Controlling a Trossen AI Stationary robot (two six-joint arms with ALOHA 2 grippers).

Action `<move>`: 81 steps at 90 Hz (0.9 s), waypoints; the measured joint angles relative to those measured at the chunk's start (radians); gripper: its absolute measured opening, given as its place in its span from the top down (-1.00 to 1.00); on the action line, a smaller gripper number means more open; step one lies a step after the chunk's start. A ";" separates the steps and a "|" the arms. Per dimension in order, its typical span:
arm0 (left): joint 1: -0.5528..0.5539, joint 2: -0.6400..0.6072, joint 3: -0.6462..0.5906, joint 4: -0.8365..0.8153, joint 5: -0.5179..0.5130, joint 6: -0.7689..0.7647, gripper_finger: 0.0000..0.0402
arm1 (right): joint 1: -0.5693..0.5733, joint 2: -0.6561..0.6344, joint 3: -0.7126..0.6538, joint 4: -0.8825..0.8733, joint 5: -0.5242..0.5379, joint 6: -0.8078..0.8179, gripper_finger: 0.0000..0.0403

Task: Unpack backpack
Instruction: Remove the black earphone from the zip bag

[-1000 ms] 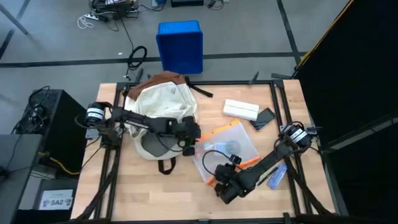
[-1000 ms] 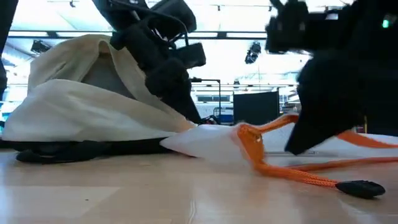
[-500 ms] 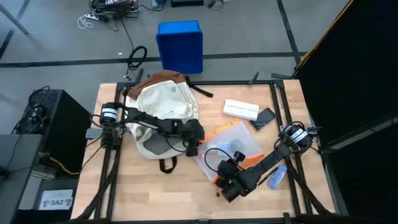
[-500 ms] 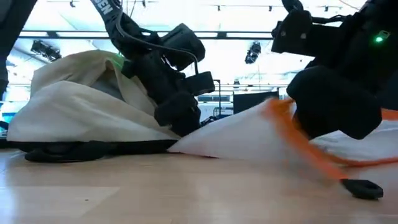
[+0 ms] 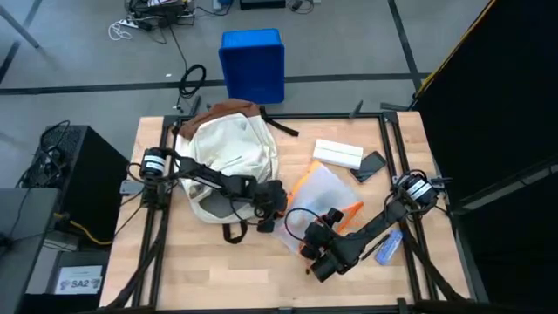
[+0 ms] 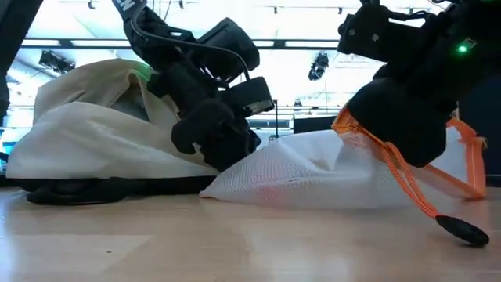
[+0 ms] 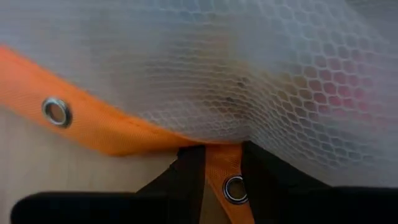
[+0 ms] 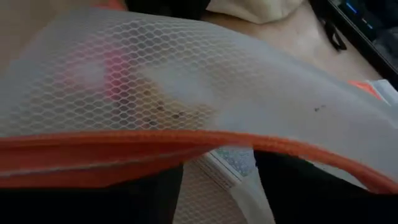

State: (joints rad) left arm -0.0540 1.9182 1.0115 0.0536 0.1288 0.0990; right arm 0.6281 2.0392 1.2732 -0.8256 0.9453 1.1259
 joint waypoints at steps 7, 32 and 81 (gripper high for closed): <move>0.000 0.000 0.000 0.000 0.000 0.000 0.61 | 0.000 0.000 0.000 -0.005 -0.018 -0.003 0.09; 0.000 0.000 0.000 -0.003 0.001 -0.001 0.61 | 0.066 0.000 0.000 -0.224 -0.085 -0.034 0.05; -0.001 0.000 0.000 0.001 0.001 -0.005 0.61 | -0.090 0.000 -0.038 -0.274 -0.180 -0.151 0.01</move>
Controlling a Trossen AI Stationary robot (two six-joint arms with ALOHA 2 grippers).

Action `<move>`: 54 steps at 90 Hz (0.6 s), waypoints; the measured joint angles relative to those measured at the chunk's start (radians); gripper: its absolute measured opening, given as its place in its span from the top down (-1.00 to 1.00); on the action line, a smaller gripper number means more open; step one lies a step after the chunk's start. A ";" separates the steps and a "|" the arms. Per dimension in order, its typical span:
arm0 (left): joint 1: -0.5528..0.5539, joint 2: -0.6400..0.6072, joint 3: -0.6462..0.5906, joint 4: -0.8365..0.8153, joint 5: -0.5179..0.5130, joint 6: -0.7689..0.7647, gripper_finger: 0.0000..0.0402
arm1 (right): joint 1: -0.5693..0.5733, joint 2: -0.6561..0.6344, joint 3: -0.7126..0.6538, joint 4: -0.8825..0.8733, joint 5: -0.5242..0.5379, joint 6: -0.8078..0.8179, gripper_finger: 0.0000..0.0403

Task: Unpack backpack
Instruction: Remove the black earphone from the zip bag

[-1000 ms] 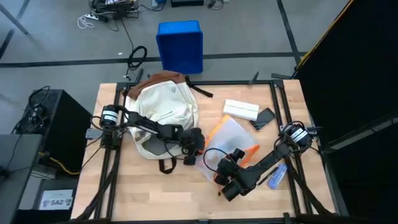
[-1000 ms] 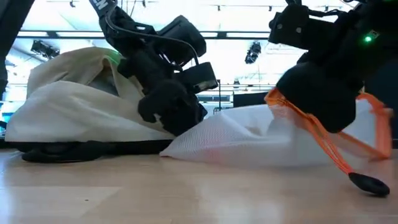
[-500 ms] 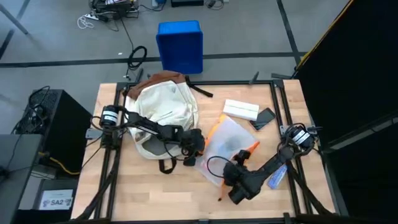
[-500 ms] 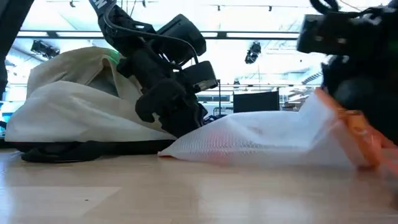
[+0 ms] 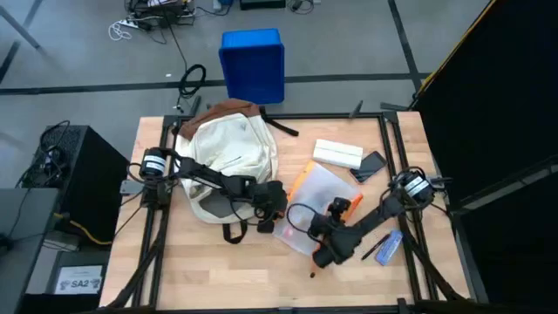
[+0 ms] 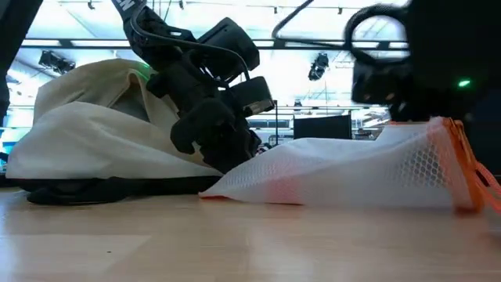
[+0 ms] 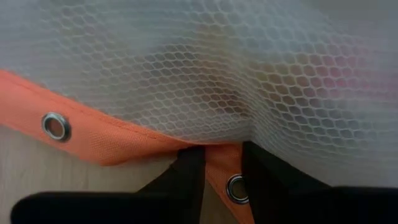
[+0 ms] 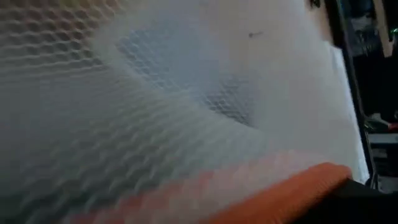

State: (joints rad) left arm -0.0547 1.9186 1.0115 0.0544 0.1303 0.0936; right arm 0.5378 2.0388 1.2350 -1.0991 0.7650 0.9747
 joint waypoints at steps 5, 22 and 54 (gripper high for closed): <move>0.000 0.000 0.000 0.000 0.000 0.000 0.61 | -0.030 0.000 -0.001 0.002 -0.024 -0.014 0.06; 0.000 0.000 0.000 0.000 0.000 0.000 0.61 | -0.074 0.000 -0.001 0.000 -0.062 -0.069 0.64; 0.000 0.000 0.000 0.000 -0.001 -0.001 0.61 | 0.030 0.000 0.128 -0.212 -0.168 0.008 0.99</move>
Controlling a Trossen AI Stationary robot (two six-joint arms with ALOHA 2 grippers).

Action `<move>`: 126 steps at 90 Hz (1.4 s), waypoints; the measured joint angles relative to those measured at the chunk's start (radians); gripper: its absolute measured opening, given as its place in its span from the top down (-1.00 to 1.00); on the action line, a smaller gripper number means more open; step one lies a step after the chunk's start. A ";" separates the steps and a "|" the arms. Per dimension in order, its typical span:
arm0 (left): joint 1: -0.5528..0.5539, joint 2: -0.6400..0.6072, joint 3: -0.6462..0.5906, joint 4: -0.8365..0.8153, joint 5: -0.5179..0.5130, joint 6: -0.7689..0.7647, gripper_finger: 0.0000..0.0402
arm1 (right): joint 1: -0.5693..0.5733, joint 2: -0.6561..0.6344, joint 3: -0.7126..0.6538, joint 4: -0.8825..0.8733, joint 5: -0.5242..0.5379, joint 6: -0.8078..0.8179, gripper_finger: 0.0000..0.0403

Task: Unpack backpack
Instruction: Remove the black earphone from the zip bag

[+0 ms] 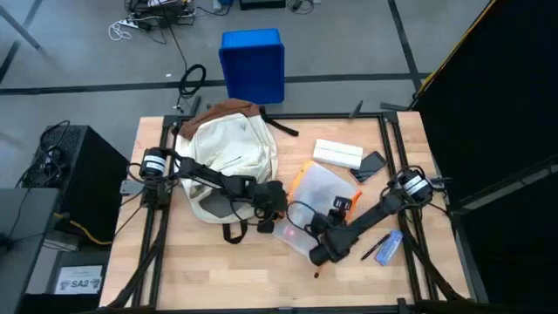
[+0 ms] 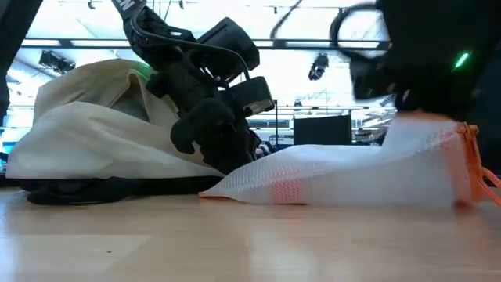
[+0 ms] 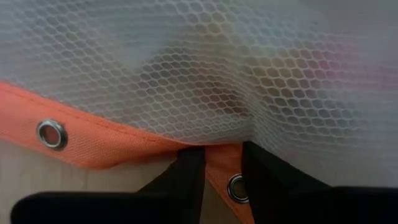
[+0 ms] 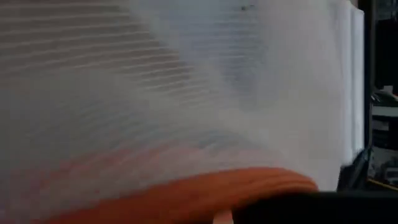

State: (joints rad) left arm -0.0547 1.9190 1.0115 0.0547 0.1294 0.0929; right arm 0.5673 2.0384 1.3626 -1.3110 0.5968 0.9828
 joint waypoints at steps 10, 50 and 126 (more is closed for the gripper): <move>0.000 0.000 0.000 0.000 0.000 0.000 0.61 | 0.078 0.000 0.100 -0.100 -0.023 0.053 1.00; 0.000 -0.005 0.000 -0.004 -0.012 0.004 0.61 | 0.268 0.000 0.302 -0.255 -0.065 0.263 1.00; 0.000 -0.092 -0.002 -0.015 -0.059 0.008 0.61 | 0.452 -0.003 -0.267 0.502 0.280 0.855 1.00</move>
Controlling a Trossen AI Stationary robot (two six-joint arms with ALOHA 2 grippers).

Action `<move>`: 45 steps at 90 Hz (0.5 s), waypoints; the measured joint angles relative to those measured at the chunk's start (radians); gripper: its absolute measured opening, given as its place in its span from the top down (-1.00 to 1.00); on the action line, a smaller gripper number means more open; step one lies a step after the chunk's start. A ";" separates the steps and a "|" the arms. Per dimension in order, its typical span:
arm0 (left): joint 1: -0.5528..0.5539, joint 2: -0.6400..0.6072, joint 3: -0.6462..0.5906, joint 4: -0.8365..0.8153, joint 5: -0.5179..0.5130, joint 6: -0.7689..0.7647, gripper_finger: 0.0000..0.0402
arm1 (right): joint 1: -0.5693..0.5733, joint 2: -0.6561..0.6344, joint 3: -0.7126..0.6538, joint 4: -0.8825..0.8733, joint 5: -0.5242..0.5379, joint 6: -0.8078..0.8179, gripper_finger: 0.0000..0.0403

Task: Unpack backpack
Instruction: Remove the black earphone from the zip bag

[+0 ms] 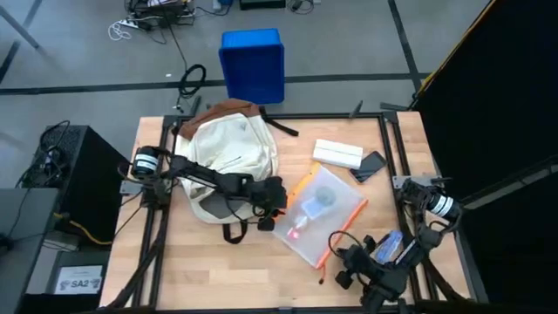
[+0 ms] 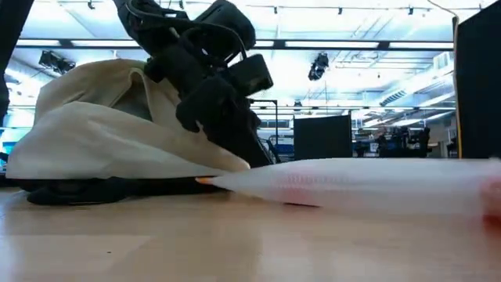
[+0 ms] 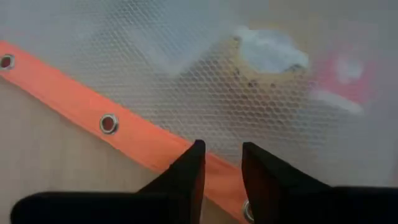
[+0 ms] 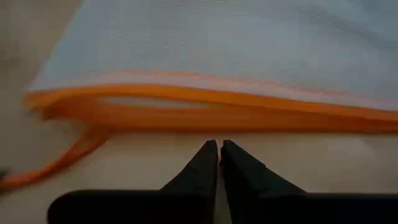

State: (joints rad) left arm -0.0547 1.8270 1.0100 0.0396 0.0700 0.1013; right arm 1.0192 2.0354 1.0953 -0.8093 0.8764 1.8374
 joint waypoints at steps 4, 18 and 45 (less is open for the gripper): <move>0.000 -0.003 0.000 0.001 0.000 0.000 0.61 | -0.015 0.000 -0.009 0.010 0.002 -0.006 1.00; 0.000 -0.003 0.000 -0.012 0.000 0.000 0.61 | -0.056 0.000 -0.024 0.026 0.037 -0.051 1.00; -0.042 -0.004 0.001 0.034 0.008 -0.006 0.61 | -0.077 0.000 -0.020 0.048 0.128 -0.087 1.00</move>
State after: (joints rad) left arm -0.0969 1.8229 1.0107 0.0732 0.0778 0.0950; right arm 0.9423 2.0350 1.0752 -0.7610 1.0047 1.7501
